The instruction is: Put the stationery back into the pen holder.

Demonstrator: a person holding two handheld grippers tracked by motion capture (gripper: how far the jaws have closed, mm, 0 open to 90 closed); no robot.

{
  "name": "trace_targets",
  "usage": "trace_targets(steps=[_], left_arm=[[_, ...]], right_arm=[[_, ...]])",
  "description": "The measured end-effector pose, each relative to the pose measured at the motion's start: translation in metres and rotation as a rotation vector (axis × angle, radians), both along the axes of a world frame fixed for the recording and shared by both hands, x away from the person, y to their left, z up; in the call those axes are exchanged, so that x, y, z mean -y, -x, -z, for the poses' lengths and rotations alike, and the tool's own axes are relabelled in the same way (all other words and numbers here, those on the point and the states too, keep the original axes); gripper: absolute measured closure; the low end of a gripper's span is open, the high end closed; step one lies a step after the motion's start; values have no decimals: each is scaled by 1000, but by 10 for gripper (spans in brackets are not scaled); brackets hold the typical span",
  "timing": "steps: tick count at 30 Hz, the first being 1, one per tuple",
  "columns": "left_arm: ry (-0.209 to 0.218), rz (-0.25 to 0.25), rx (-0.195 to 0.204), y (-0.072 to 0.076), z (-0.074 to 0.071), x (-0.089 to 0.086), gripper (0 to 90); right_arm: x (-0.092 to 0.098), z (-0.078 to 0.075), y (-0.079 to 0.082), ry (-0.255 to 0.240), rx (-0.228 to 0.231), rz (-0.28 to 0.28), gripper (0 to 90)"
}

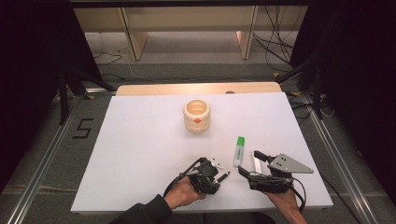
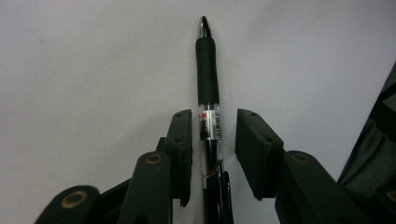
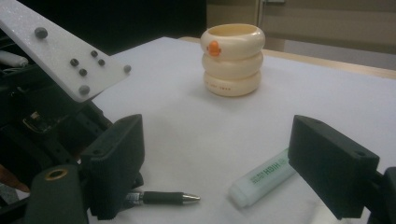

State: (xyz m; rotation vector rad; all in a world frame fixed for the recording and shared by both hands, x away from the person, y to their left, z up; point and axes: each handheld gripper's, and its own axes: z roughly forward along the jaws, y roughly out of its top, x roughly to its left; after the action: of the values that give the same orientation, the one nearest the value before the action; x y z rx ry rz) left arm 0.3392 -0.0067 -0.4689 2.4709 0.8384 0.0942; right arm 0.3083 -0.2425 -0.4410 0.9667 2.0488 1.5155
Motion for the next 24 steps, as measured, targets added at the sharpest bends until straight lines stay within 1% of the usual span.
trace_targets(steps=[7,9,11,14,21,24], left_arm=[[-16,2,15,0,1,1,701],[-21,0,27,1,1,1,719],[-15,-6,32,1,1,2,735],[-21,-2,38,1,2,2,770],[-28,7,48,1,1,2,783],[-20,5,49,1,1,2,785]], right_arm=[[0,0,0,1,2,-1,196],[0,0,0,2,2,-1,196],[0,0,0,3,2,-1,196],[0,0,0,3,2,0,197],[0,0,0,5,3,0,197],[0,0,0,3,3,0,196]])
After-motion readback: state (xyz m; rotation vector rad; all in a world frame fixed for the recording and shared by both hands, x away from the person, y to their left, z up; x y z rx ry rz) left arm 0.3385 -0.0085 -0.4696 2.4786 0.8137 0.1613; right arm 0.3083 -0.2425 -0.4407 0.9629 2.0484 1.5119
